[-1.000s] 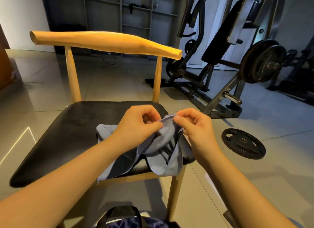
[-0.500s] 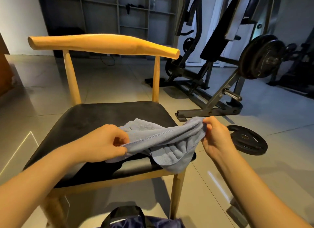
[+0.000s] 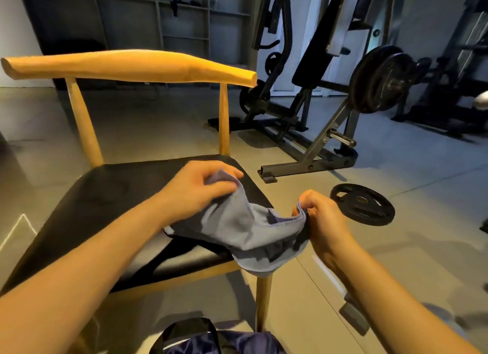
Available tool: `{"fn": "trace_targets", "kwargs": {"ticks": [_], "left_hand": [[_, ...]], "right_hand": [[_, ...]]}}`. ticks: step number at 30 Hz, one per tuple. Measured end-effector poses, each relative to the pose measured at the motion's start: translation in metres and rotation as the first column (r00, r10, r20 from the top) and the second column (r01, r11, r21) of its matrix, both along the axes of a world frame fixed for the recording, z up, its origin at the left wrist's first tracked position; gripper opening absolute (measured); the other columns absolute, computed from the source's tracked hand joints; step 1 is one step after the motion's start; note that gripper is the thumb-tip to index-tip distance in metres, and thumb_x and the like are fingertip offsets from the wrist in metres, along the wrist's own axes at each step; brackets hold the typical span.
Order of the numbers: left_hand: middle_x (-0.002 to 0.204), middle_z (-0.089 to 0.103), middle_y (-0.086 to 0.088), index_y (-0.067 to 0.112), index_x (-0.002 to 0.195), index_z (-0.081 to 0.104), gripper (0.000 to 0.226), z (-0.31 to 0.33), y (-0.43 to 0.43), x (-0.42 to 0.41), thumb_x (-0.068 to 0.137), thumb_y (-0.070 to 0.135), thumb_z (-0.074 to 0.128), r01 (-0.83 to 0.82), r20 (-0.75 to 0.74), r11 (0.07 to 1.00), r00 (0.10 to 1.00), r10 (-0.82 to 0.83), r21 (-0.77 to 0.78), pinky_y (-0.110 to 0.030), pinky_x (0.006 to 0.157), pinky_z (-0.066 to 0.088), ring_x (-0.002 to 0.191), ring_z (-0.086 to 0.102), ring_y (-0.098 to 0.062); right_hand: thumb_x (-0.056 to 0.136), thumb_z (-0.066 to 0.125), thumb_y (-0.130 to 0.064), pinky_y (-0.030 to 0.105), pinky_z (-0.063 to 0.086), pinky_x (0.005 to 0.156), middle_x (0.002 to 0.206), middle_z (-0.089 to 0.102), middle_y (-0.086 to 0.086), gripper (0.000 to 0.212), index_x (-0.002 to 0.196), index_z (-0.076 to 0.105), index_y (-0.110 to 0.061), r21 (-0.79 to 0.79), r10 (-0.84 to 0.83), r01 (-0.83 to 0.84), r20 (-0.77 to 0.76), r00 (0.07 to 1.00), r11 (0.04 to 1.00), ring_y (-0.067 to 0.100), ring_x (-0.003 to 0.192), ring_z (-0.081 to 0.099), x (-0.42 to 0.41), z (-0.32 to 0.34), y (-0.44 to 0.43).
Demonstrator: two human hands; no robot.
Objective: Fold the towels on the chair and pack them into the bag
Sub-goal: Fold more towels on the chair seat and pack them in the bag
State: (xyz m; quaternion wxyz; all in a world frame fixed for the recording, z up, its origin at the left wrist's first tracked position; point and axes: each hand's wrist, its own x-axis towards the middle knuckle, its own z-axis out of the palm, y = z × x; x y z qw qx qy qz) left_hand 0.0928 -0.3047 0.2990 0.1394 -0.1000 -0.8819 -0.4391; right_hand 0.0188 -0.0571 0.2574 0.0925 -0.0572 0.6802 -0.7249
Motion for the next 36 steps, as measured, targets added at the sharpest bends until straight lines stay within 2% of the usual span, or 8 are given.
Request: {"fn": "trace_targets", "kwargs": {"ticks": [5, 11, 14, 21, 25, 28, 31, 36], "left_hand": [[0.063, 0.054, 0.002, 0.016, 0.070, 0.059, 0.032, -0.053, 0.009, 0.004, 0.096, 0.032, 0.068, 0.088, 0.060, 0.927, 0.996, -0.071, -0.365, -0.040, 0.066, 0.046, 0.066, 0.052, -0.018], [0.073, 0.065, 0.012, 0.035, 0.087, 0.068, 0.013, -0.059, 0.007, 0.019, 0.099, 0.036, 0.064, 0.034, -0.002, 0.918, 0.999, -0.038, -0.395, -0.021, 0.060, 0.042, 0.072, 0.058, -0.012], [0.075, 0.066, 0.007, 0.034, 0.090, 0.070, 0.011, -0.062, 0.007, 0.020, 0.098, 0.037, 0.064, -0.009, 0.004, 0.950, 1.000, 0.011, -0.314, -0.032, 0.060, 0.047, 0.070, 0.059, -0.016], [0.084, 0.072, 0.007, 0.028, 0.093, 0.074, 0.020, -0.058, 0.008, 0.023, 0.103, 0.032, 0.058, 0.025, 0.098, 0.973, 0.995, -0.003, -0.230, -0.044, 0.076, 0.053, 0.082, 0.065, -0.016], [0.084, 0.072, 0.002, 0.021, 0.092, 0.075, 0.027, -0.054, 0.006, 0.023, 0.105, 0.032, 0.054, 0.035, 0.140, 0.980, 0.990, -0.007, -0.197, -0.043, 0.079, 0.051, 0.082, 0.064, -0.019], [0.078, 0.070, 0.004, 0.022, 0.087, 0.076, 0.026, -0.047, 0.004, 0.024, 0.104, 0.028, 0.057, 0.033, 0.137, 0.990, 0.991, -0.014, -0.140, -0.031, 0.072, 0.050, 0.075, 0.062, -0.016], [0.063, 0.053, 0.007, 0.012, 0.078, 0.069, 0.032, -0.037, -0.002, 0.024, 0.104, 0.025, 0.057, -0.002, 0.123, 0.991, 0.992, 0.019, -0.135, -0.019, 0.059, 0.037, 0.060, 0.046, -0.008], [0.061, 0.057, 0.001, 0.023, 0.070, 0.071, 0.030, -0.026, -0.016, 0.020, 0.099, 0.025, 0.066, -0.054, 0.140, 0.997, 0.988, 0.060, -0.046, -0.024, 0.059, 0.039, 0.059, 0.046, -0.007]], "right_hand": [[0.089, 0.042, -0.002, 0.034, 0.037, 0.062, 0.070, 0.048, 0.010, 0.024, 0.067, 0.051, -0.006, 0.127, -0.028, 0.034, -0.047, 0.999, 0.991, 0.025, 0.072, 0.042, -0.001, -0.013, 0.003], [0.095, 0.046, -0.018, 0.039, 0.039, 0.069, 0.076, 0.053, 0.010, 0.023, 0.075, 0.054, -0.012, 0.399, -0.004, 0.019, -0.038, 0.999, 0.917, 0.024, 0.074, 0.048, -0.014, -0.033, -0.030], [0.093, 0.063, -0.042, 0.036, 0.043, 0.064, 0.063, 0.051, 0.006, 0.037, 0.069, 0.055, -0.015, 0.548, 0.076, -0.021, -0.077, 0.994, 0.836, 0.021, 0.064, 0.050, -0.021, -0.035, -0.042], [0.091, 0.066, -0.034, 0.034, 0.044, 0.061, 0.075, 0.052, 0.008, 0.025, 0.091, 0.064, -0.009, 0.807, 0.134, -0.064, -0.019, 0.991, 0.588, 0.021, 0.071, 0.053, -0.045, -0.033, -0.041], [0.094, 0.063, -0.020, 0.036, 0.043, 0.066, 0.082, 0.052, 0.013, 0.017, 0.085, 0.062, -0.006, 0.715, 0.151, -0.102, -0.005, 0.989, 0.692, 0.024, 0.076, 0.052, -0.047, -0.025, -0.041], [0.097, 0.061, -0.013, 0.033, 0.046, 0.069, 0.082, 0.058, 0.013, 0.017, 0.091, 0.066, 0.003, 0.294, 0.105, -0.078, -0.079, 0.991, 0.953, 0.025, 0.079, 0.054, -0.040, -0.006, -0.043], [0.100, 0.058, -0.009, 0.023, 0.042, 0.063, 0.074, 0.053, 0.009, 0.015, 0.088, 0.064, -0.004, -0.135, 0.189, -0.209, -0.148, 0.971, 0.968, 0.015, 0.065, 0.049, -0.030, 0.021, -0.044], [0.090, 0.053, 0.004, 0.018, 0.039, 0.052, 0.063, 0.054, 0.002, 0.029, 0.066, 0.063, -0.008, 0.263, 0.492, -0.438, -0.198, 0.847, 0.860, 0.012, 0.060, 0.048, -0.021, 0.029, -0.036]]}}
